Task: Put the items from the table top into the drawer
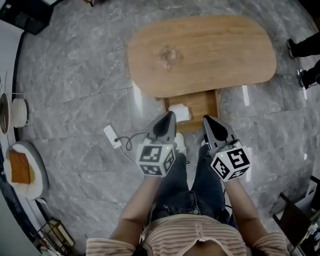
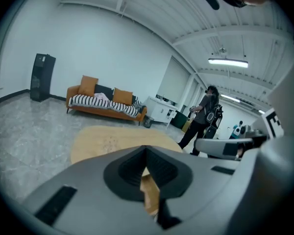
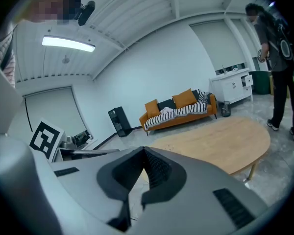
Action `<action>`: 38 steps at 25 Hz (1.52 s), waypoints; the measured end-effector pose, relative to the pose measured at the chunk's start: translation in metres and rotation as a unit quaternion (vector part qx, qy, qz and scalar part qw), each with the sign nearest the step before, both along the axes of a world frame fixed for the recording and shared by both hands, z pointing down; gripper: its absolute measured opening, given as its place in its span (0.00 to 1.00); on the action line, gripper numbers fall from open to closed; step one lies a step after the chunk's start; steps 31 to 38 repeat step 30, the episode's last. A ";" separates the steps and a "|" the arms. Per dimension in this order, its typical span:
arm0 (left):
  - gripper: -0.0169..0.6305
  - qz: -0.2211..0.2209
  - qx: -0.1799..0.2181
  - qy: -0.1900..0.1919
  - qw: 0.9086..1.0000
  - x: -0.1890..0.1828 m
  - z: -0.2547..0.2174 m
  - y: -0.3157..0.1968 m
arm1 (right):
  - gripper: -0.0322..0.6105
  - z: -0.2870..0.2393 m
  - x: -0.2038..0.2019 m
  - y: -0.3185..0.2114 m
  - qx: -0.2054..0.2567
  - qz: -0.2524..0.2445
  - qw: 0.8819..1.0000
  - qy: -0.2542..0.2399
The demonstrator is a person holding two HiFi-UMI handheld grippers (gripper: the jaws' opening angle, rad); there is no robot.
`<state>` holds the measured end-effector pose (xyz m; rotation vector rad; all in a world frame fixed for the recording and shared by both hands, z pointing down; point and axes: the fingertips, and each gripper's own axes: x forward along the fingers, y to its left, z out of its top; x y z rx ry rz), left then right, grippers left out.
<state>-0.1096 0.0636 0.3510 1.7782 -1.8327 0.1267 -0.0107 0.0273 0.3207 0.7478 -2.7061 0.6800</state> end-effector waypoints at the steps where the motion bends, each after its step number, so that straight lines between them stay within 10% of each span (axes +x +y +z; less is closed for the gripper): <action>1: 0.05 0.002 0.011 -0.004 1.000 0.000 -0.013 0.000 | 0.06 -0.010 0.000 0.000 0.008 -0.002 1.000 -0.003; 19: 0.05 0.023 0.138 -0.066 0.988 -0.001 -0.146 0.026 | 0.06 -0.149 0.000 0.007 0.136 -0.004 0.988 -0.069; 38: 0.05 0.020 0.182 -0.079 0.980 0.000 -0.191 0.045 | 0.06 -0.197 0.002 0.024 0.177 -0.018 0.978 -0.104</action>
